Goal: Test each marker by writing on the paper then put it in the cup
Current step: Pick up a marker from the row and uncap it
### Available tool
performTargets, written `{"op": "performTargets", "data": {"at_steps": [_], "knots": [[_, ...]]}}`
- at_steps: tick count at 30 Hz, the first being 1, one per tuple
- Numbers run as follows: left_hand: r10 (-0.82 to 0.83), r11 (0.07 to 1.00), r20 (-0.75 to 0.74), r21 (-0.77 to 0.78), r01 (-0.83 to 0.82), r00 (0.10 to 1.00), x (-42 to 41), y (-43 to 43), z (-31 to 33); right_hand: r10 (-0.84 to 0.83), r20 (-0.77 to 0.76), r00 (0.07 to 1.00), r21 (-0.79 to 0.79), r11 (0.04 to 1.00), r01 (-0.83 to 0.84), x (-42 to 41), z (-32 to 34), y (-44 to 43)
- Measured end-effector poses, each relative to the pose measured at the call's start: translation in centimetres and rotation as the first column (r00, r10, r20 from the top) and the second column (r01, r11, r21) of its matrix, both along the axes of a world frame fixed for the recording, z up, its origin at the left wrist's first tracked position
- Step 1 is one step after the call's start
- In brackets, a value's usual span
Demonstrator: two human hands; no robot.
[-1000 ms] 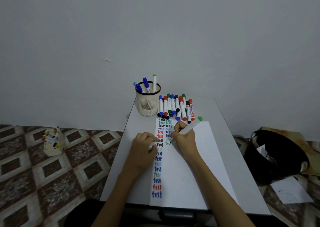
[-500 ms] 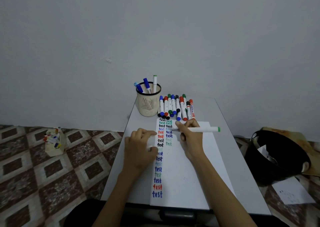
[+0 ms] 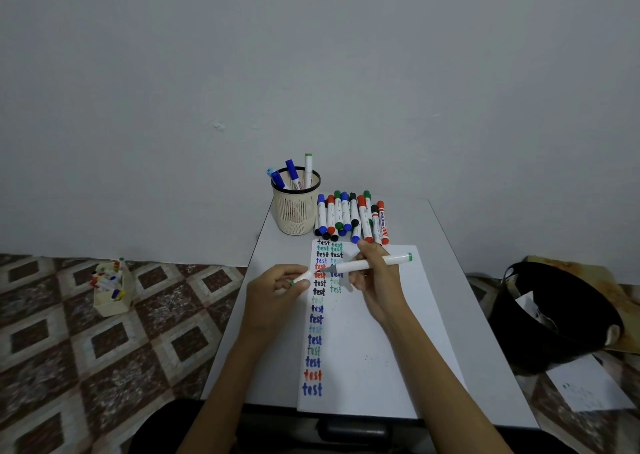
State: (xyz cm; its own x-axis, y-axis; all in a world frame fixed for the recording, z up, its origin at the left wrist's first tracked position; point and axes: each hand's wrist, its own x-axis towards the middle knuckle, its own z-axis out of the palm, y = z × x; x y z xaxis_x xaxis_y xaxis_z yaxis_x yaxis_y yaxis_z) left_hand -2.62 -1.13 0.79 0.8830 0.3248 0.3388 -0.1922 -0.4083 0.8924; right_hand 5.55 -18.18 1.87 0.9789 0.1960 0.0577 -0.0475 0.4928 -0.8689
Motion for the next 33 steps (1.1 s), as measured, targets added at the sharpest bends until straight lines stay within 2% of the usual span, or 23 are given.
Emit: {"op": "performTargets", "data": {"at_steps": [5,11,13,16,20,23,25,30,33], "knots": [[-0.035,0.999,0.022,-0.011,0.035,0.999,-0.1,0.1,0.1,0.035,0.022,0.999,-0.011,0.999,-0.035,-0.1,-0.1,-0.1],[-0.147,0.988,0.035,0.059,0.145,0.988,-0.1,0.2,0.0,0.251,0.063,0.966,-0.124,0.962,-0.242,-0.6,0.2,0.3],[-0.116,0.993,0.048,0.013,0.115,0.992,-0.1,0.4,0.0,0.319,0.019,0.947,-0.07,0.946,-0.317,-0.6,0.4,0.1],[-0.065,0.987,0.058,-0.145,0.073,0.996,-0.2,0.4,0.1,0.408,-0.071,0.91,0.026,0.913,-0.407,-0.3,0.5,-0.3],[-0.034,0.975,0.057,-0.219,0.046,0.998,0.0,0.4,0.1,0.323,-0.095,0.942,-0.006,0.946,-0.325,0.0,0.5,-0.5],[0.001,0.951,0.048,-0.31,0.014,0.999,0.1,0.8,-0.2,0.189,-0.051,0.981,-0.073,0.979,-0.193,0.3,0.3,-0.9],[0.0,0.952,0.038,-0.305,0.011,0.999,0.1,1.0,-0.4,0.133,0.006,0.991,-0.155,0.979,-0.13,0.7,0.1,-1.4],[-0.009,0.959,0.044,-0.282,0.021,0.999,0.1,1.0,-0.3,0.195,0.108,0.975,-0.356,0.923,-0.145,0.7,-0.2,-1.6],[-0.011,0.968,0.074,-0.25,0.03,0.997,0.0,1.1,-0.3,0.225,0.097,0.969,-0.417,0.894,-0.166,0.6,-0.3,-1.6]]}}
